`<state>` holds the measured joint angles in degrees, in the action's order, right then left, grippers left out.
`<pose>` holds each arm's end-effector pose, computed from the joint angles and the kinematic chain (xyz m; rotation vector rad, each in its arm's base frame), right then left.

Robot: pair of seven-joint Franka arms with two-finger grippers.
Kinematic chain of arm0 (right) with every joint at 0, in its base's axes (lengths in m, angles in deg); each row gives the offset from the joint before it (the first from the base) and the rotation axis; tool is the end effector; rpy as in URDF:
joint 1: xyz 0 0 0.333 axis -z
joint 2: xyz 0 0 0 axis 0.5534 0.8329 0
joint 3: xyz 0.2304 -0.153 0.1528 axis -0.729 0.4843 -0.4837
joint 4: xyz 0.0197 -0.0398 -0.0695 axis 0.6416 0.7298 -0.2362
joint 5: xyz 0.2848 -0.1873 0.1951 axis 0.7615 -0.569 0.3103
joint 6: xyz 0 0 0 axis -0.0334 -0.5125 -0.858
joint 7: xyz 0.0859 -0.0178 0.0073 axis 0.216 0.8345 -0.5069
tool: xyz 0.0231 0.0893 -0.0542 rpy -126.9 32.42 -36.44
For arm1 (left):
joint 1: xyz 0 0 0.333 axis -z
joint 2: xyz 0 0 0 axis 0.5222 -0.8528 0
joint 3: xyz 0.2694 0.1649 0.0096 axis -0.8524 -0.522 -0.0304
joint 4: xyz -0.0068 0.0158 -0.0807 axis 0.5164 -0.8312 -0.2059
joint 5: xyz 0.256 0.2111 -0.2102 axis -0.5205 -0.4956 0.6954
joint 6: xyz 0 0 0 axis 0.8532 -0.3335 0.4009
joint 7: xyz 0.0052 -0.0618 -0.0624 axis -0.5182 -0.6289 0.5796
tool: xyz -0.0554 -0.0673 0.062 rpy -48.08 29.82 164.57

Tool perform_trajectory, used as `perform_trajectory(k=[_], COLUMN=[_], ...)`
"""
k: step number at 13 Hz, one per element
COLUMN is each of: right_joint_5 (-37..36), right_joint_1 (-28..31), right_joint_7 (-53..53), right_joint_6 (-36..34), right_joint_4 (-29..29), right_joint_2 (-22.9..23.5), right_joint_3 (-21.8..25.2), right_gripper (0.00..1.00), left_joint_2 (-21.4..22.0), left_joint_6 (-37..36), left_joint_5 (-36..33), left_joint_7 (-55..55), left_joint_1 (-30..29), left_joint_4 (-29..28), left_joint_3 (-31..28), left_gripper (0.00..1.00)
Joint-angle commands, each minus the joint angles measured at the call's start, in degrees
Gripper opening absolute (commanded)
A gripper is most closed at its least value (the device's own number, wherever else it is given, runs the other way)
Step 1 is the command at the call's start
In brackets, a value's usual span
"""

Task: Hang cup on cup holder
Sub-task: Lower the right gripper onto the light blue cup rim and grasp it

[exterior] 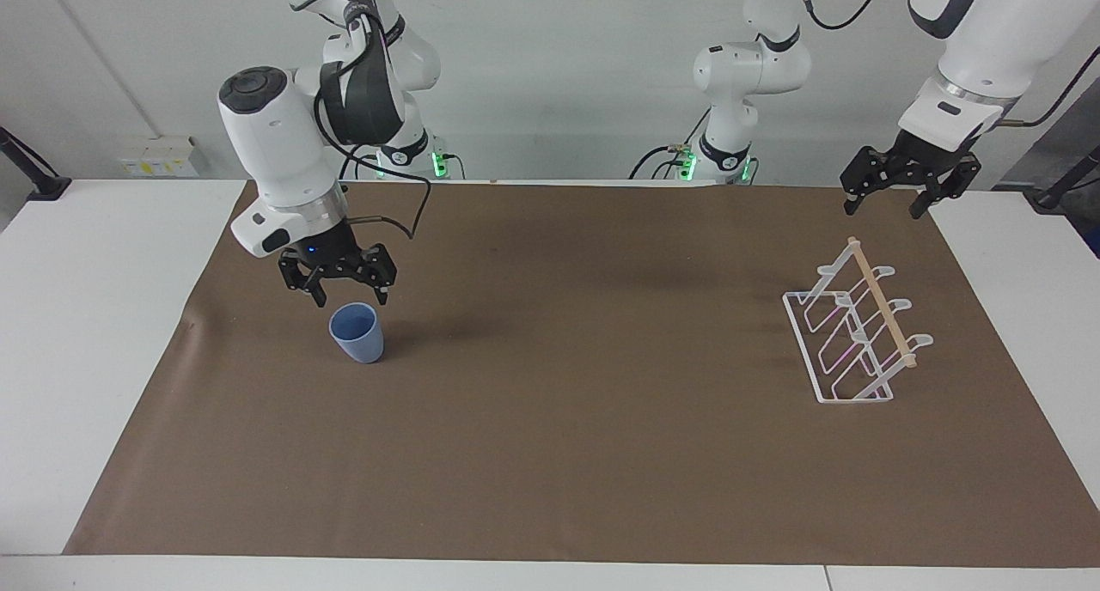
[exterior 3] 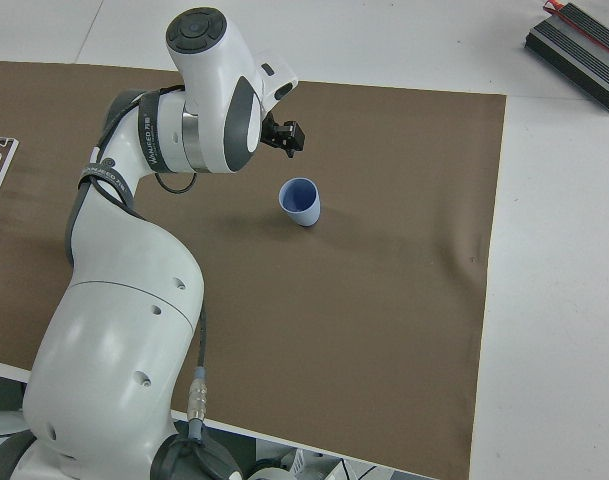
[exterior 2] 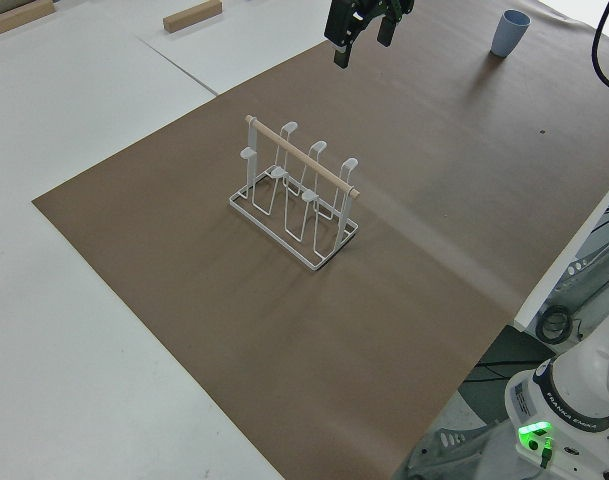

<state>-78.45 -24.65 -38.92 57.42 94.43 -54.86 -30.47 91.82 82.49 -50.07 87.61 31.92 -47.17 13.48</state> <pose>0.6016 0.0572 0.4795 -3.0874 -0.0116 -0.2063 0.5388 -0.0206 0.6276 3.1283 -0.2121 0.0537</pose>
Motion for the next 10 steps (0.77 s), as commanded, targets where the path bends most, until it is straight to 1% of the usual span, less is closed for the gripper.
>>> perform_trajectory(k=[1,2,5,7,10], right_joint_5=[1.2,1.2,1.2,1.2,1.2], right_joint_1=[1.0,1.0,1.0,0.8,0.6], right_joint_7=[-0.3,-0.3,-0.3,-0.2,-0.2], right_joint_6=[2.3,3.6,5.6,8.8,10.0], right_joint_4=[0.9,1.3,3.4,6.8,9.4], right_joint_2=[1.2,2.1,2.4,2.1,2.0], right_joint_3=[0.0,-0.1,0.0,0.0,-0.1], right_gripper=[1.00,1.00,1.00,1.00,1.00], left_joint_2=[1.6,1.6,1.6,1.7,1.7], left_joint_6=[0.6,0.6,0.5,-1.2,-1.2], left_joint_5=[0.6,0.6,0.6,0.6,0.6], left_joint_7=[0.1,0.1,0.1,0.0,0.0], left_joint_1=[-0.1,-0.1,-0.1,0.2,0.5], left_joint_4=[-1.9,-1.9,-1.9,-1.9,-1.9], left_joint_3=[-0.1,-0.1,-0.1,0.0,0.1], left_gripper=[1.00,1.00,1.00,1.00,1.00])
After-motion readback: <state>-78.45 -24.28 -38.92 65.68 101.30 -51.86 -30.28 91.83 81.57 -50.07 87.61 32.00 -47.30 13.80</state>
